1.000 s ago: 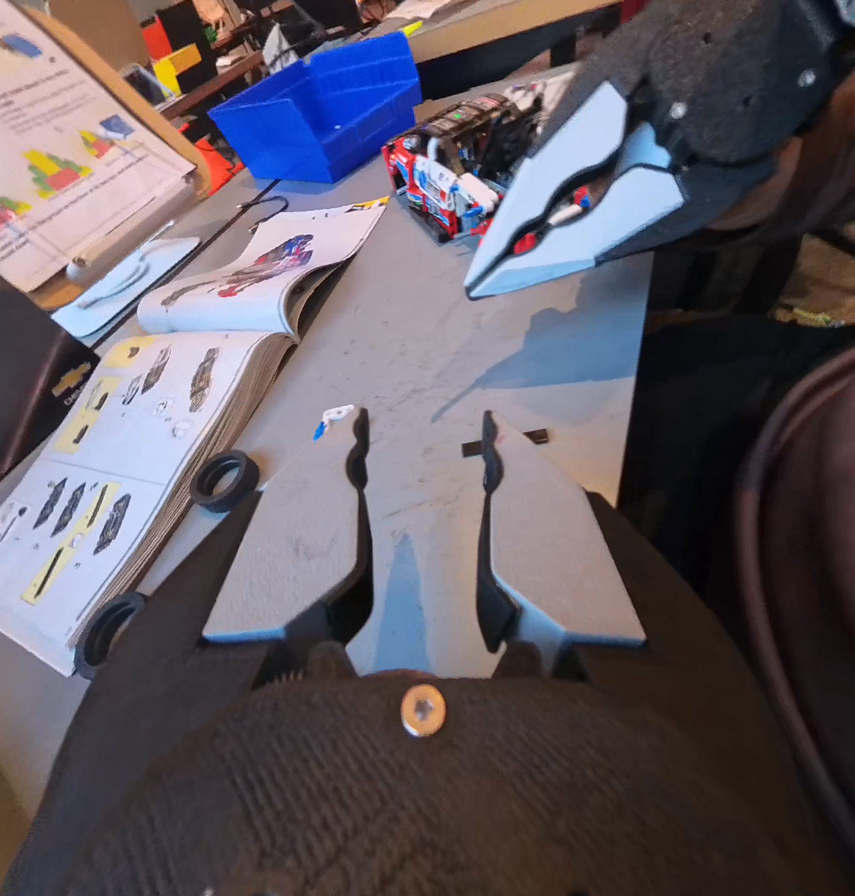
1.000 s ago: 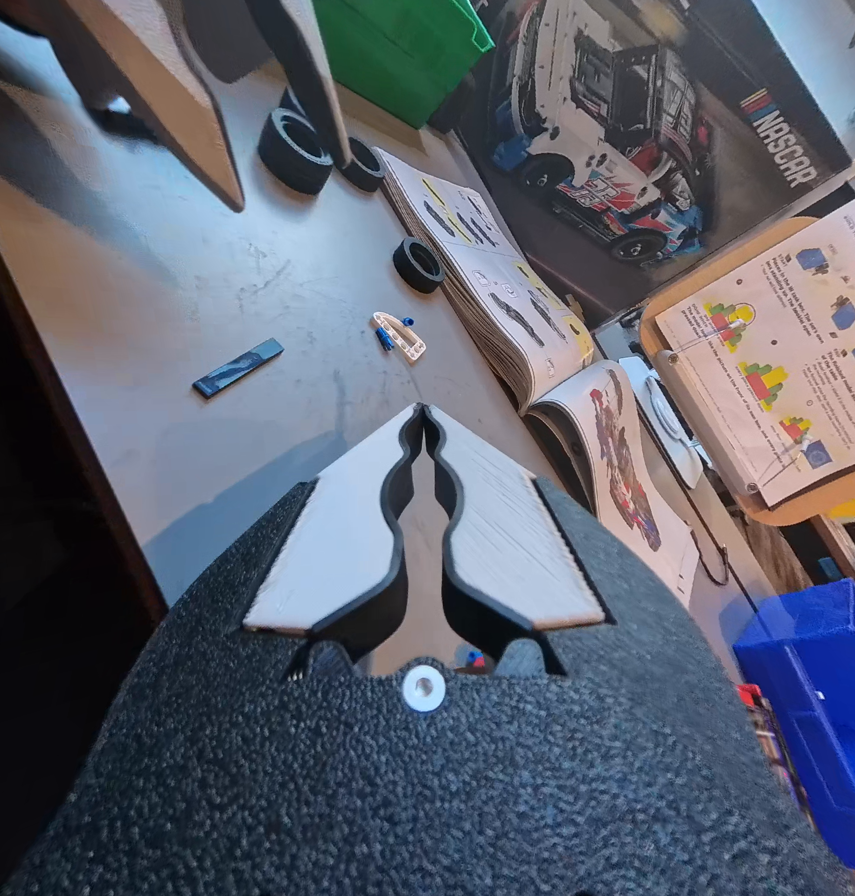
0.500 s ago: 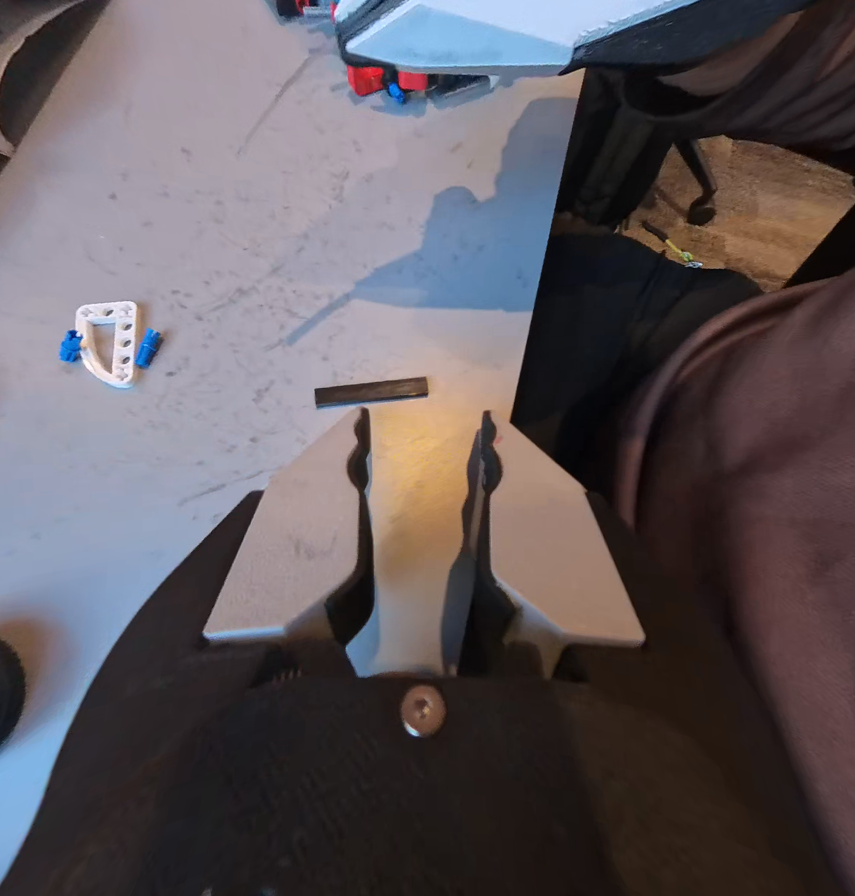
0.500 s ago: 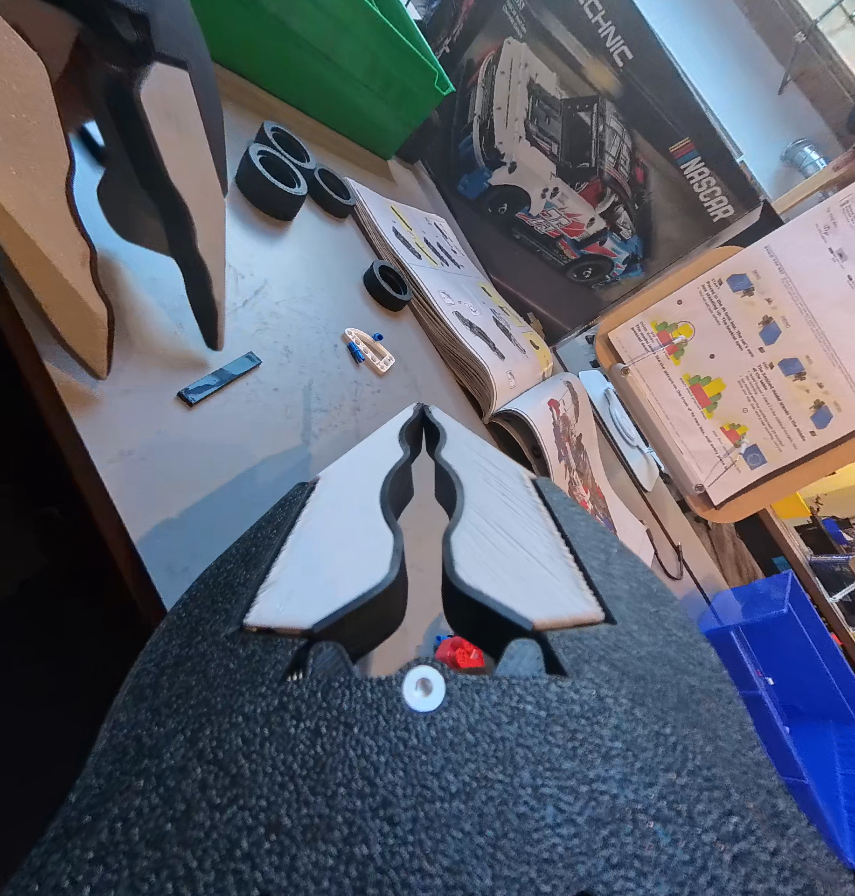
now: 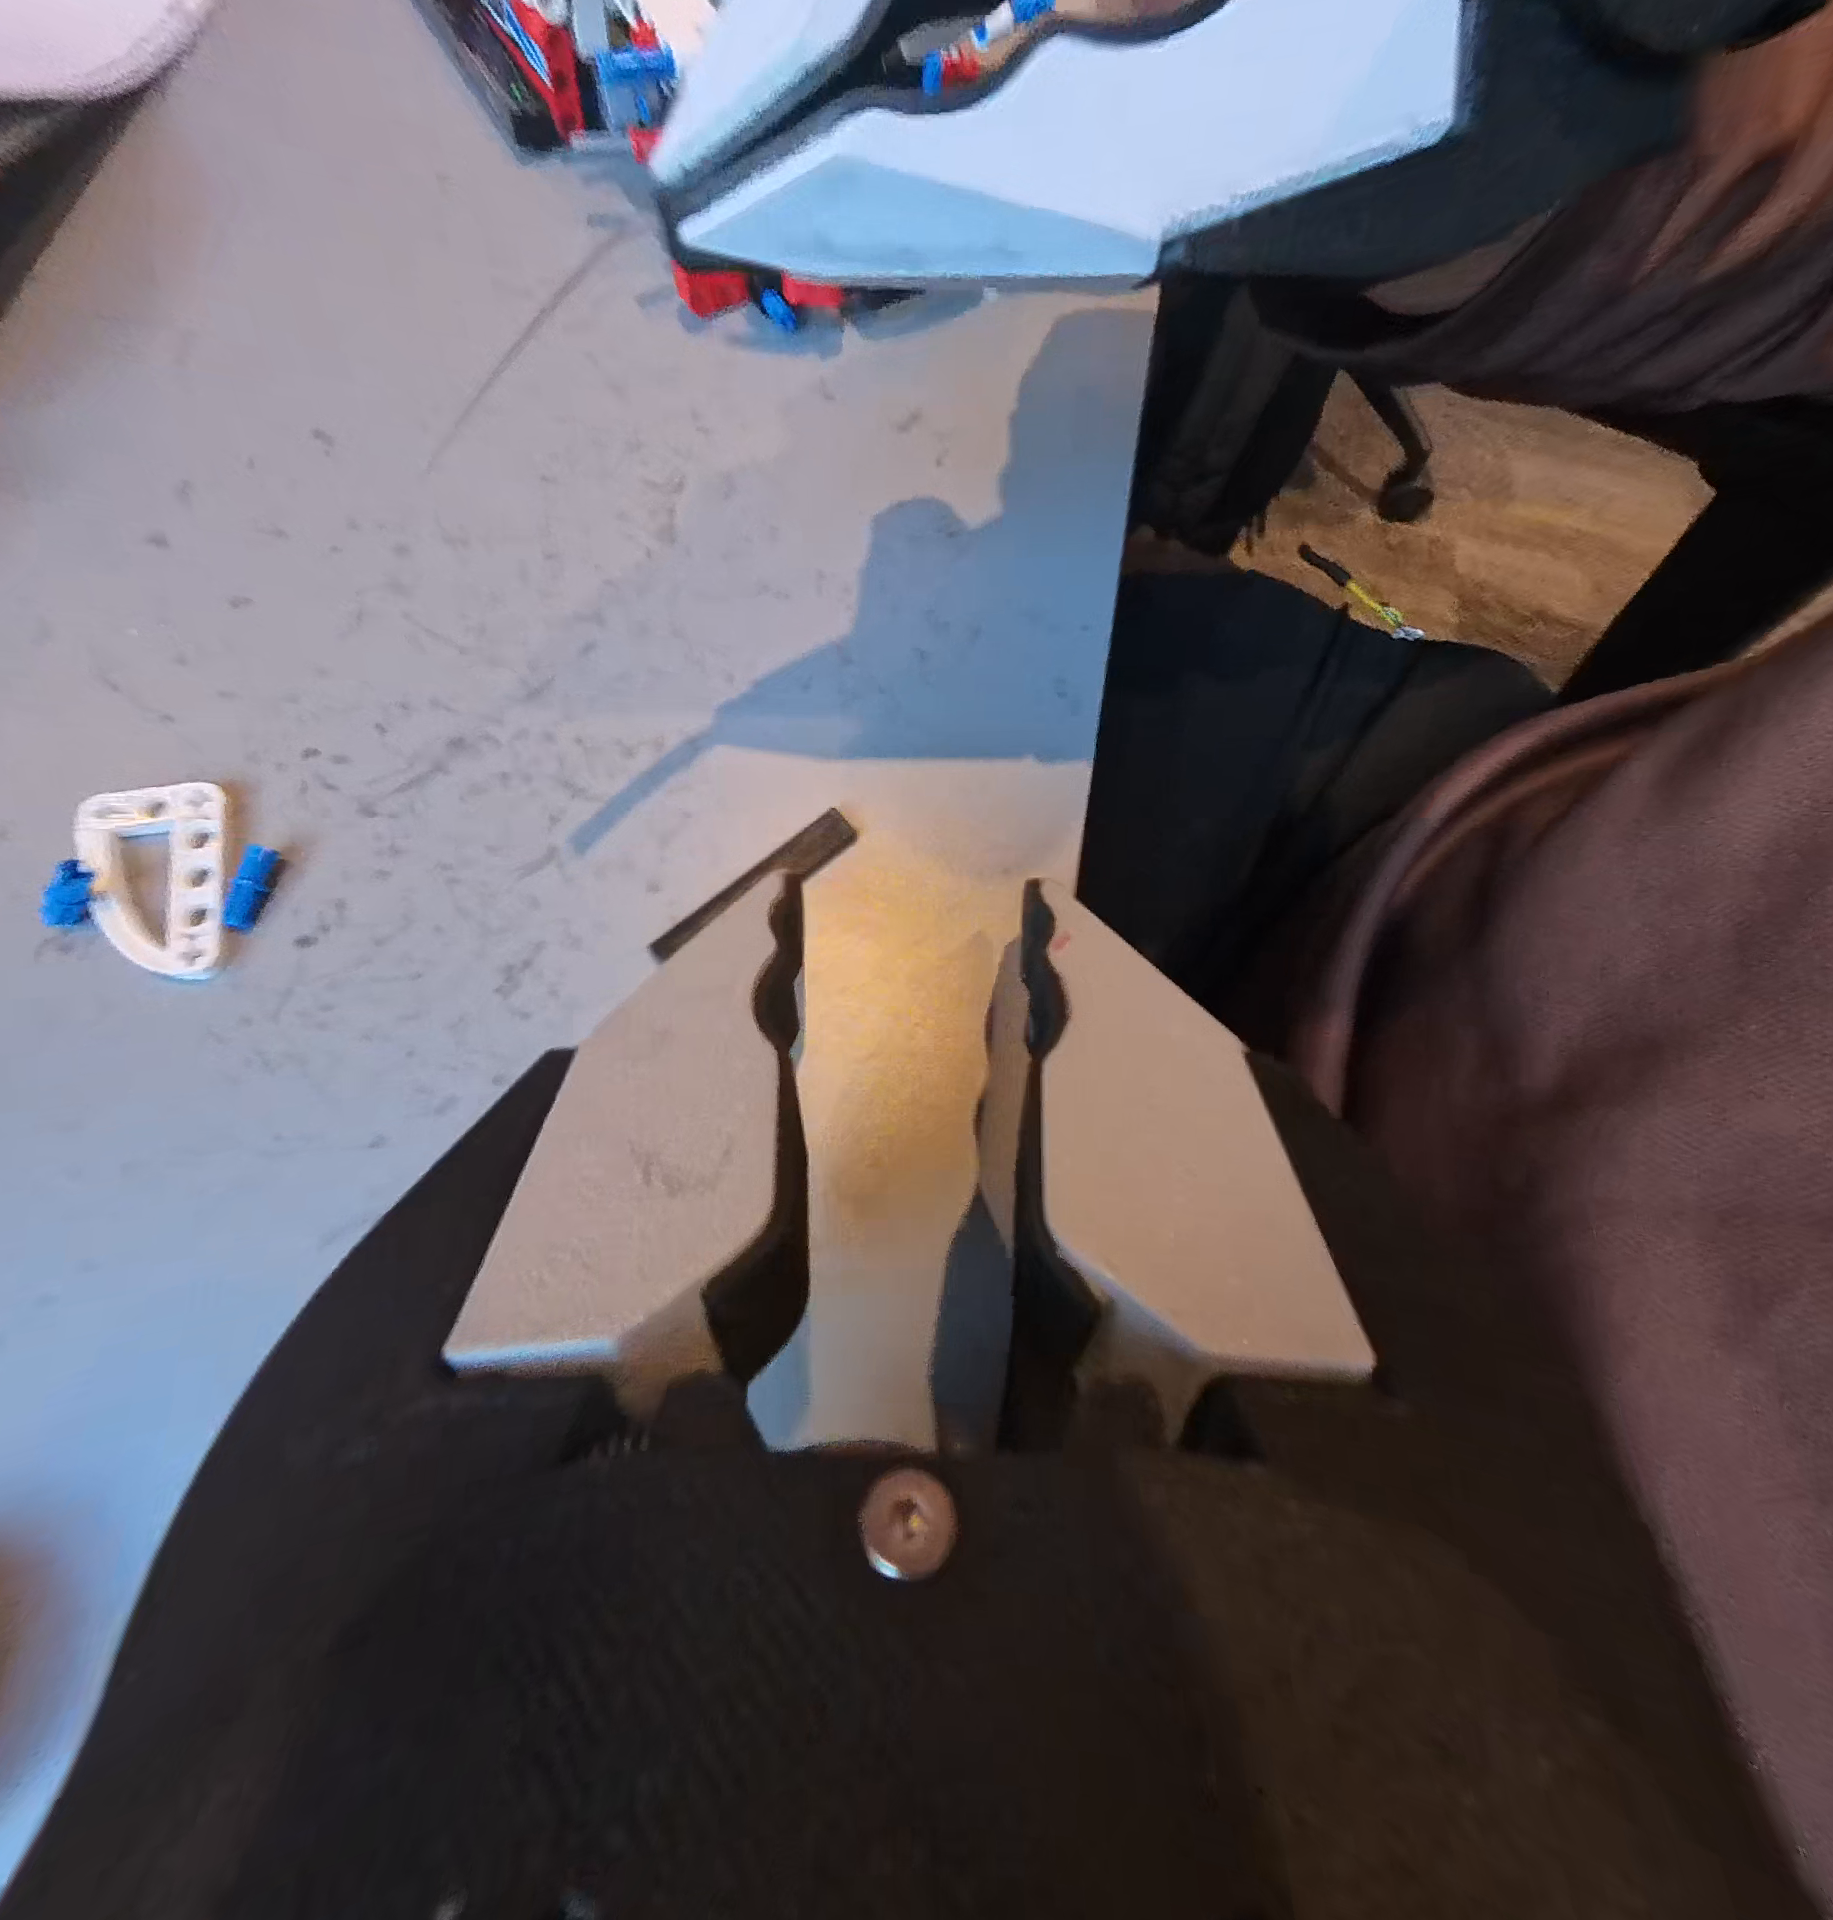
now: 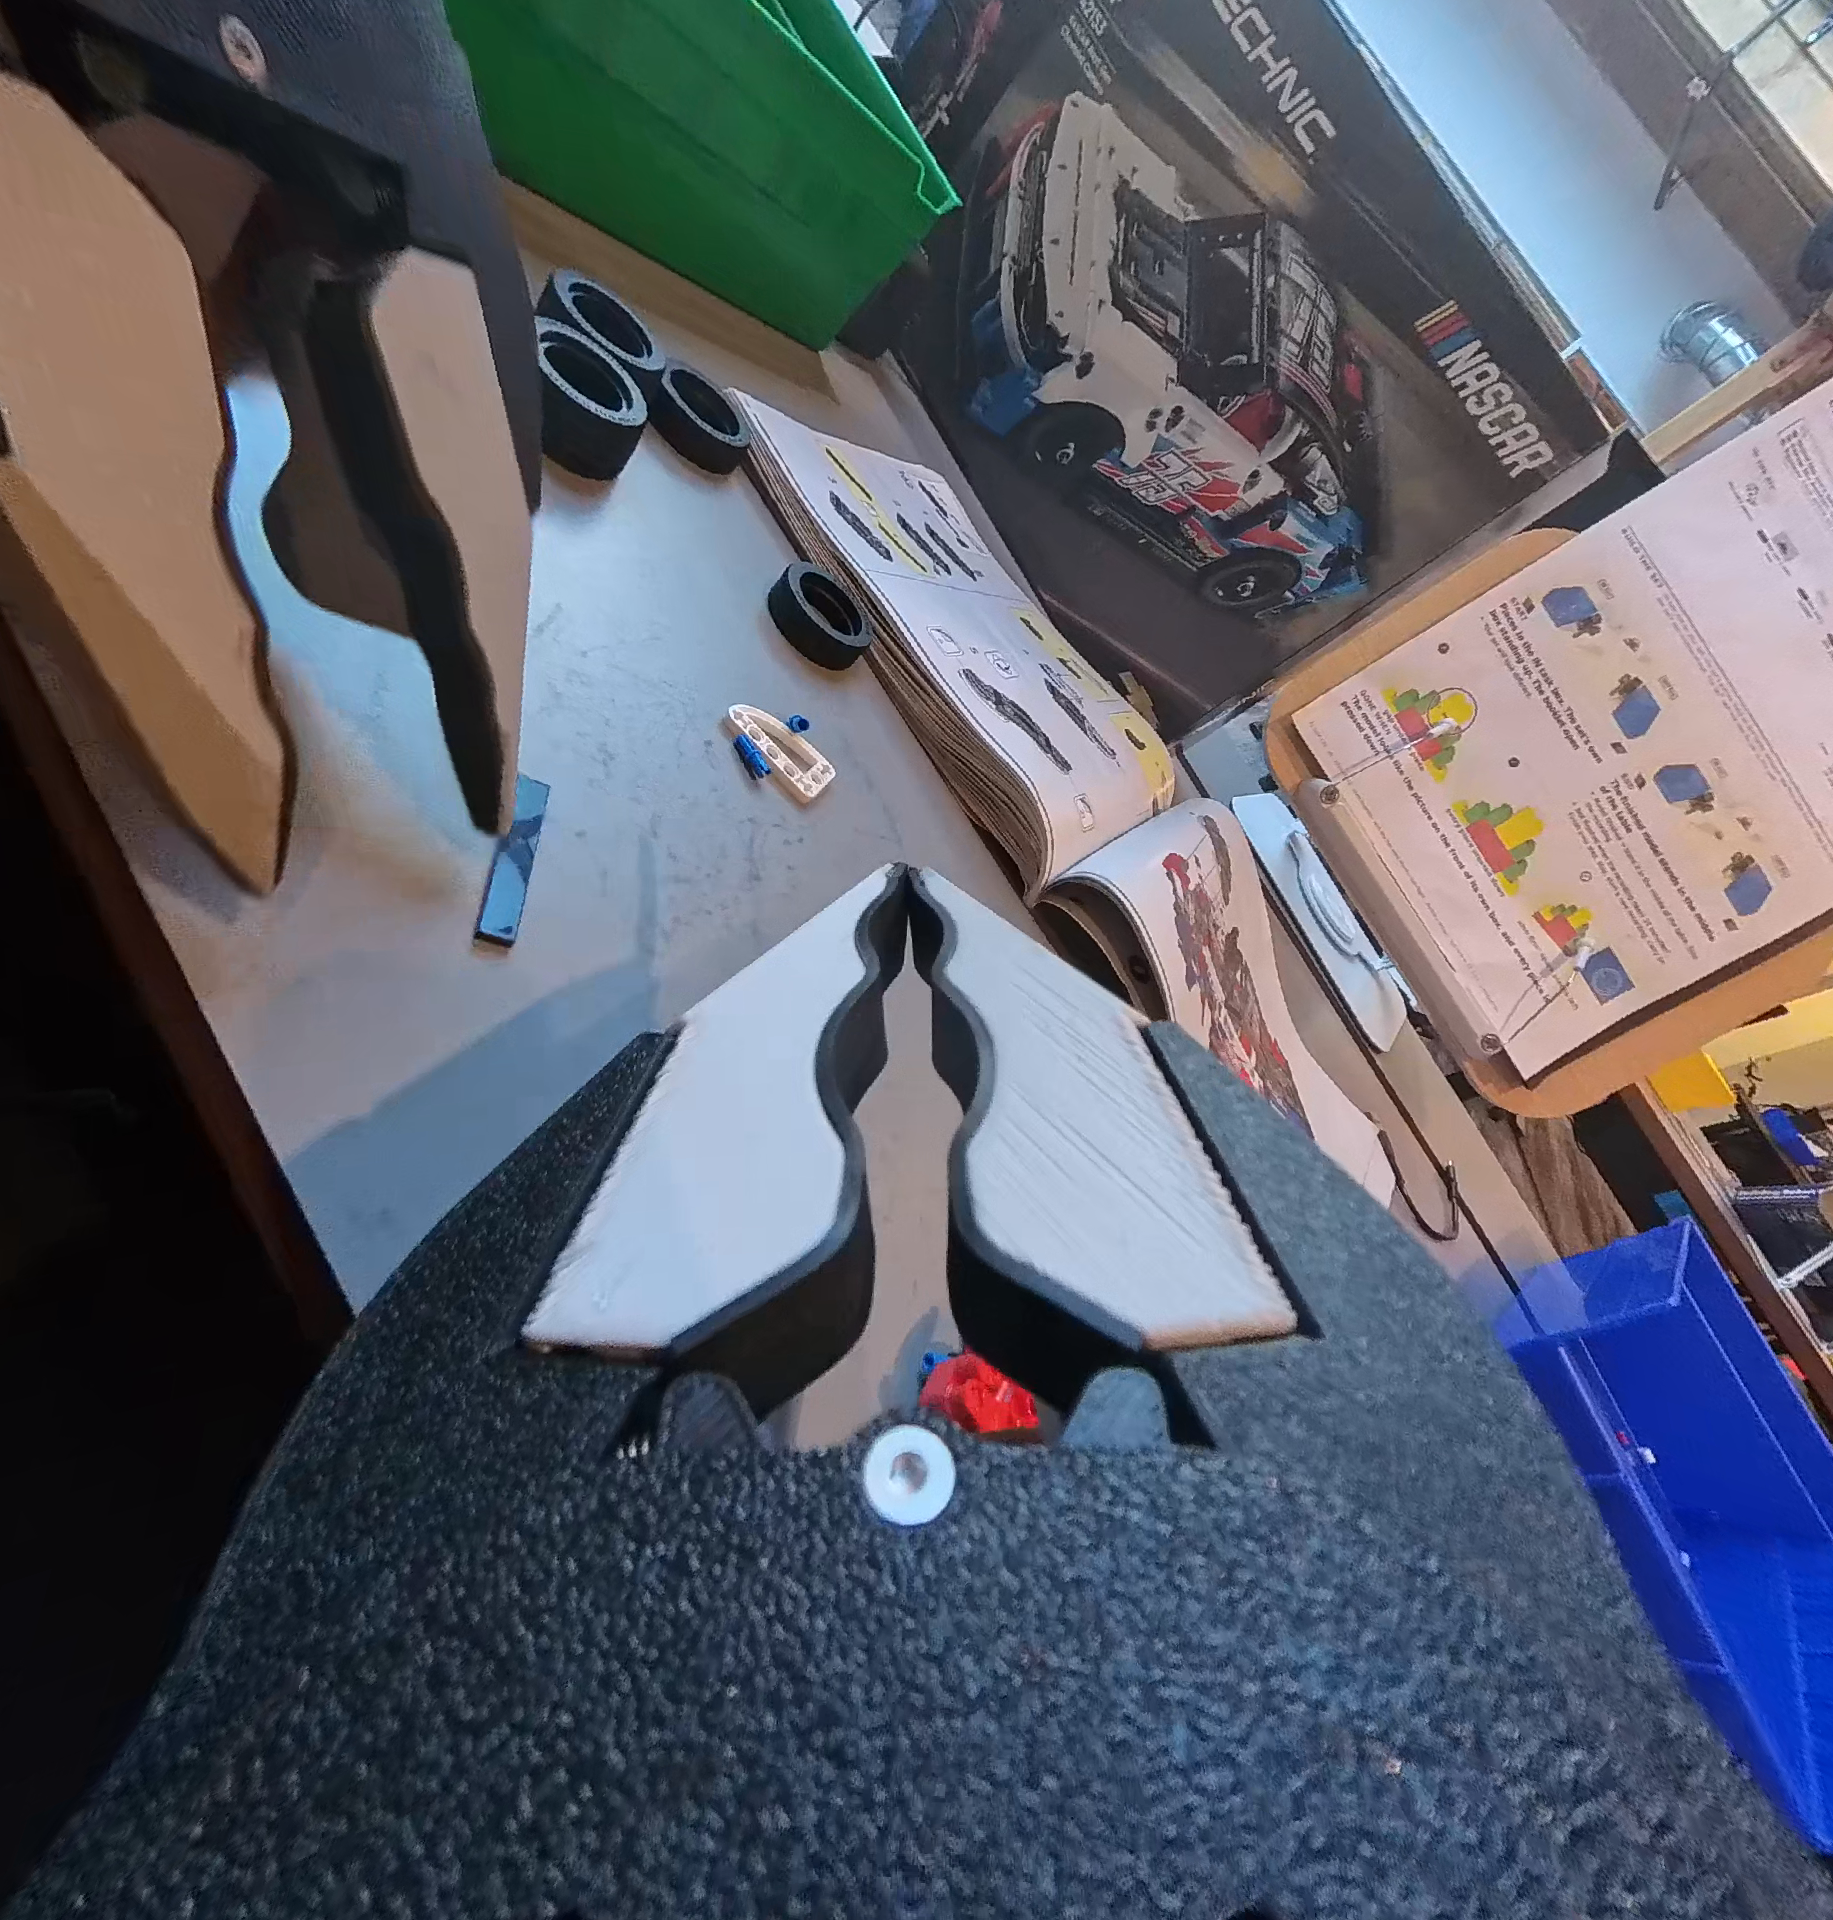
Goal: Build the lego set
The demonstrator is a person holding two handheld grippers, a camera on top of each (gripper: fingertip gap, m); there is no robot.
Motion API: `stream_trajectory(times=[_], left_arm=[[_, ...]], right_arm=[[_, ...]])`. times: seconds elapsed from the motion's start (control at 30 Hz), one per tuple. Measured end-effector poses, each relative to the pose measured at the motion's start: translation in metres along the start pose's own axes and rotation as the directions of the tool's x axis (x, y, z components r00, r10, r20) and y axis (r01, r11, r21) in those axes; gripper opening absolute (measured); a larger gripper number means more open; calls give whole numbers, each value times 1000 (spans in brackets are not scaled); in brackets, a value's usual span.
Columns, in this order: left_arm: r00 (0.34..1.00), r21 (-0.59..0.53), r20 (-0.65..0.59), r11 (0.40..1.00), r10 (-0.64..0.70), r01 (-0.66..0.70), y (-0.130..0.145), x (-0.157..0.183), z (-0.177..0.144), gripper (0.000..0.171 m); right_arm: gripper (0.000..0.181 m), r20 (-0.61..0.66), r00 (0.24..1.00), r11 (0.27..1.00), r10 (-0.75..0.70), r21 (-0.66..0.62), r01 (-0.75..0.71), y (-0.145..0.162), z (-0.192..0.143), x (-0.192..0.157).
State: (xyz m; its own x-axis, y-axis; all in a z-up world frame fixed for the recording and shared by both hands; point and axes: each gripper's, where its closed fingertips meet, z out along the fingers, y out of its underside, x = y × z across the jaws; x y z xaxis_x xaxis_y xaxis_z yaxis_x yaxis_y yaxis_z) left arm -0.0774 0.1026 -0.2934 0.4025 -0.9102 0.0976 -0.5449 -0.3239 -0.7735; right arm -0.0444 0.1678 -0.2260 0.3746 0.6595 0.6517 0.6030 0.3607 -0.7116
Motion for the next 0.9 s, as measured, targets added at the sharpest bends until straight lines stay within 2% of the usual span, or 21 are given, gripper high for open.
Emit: stream_trajectory(times=[0.07, 0.27, 0.63, 0.9], left_arm=[[999, 26, 36, 1000, 11, -12, 0, -8, -9, 38], [990, 8, 141, 1000, -8, 7, 14, -38, -25, 39], [989, -5, 144, 1000, -16, 17, 17, -40, -23, 39], [992, 2, 117, 999, -45, 45, 17, -42, -24, 42]], right_arm=[[0, 7, 1000, 1000, -4, -2, 4, 1, 0, -1], [0, 69, 997, 999, -46, 6, 46, 0, 2, -17], [0, 130, 984, 992, -123, -25, 127, 8, 7, -38], [0, 172, 954, 969, -245, 6, 248, 2, 4, -54]])
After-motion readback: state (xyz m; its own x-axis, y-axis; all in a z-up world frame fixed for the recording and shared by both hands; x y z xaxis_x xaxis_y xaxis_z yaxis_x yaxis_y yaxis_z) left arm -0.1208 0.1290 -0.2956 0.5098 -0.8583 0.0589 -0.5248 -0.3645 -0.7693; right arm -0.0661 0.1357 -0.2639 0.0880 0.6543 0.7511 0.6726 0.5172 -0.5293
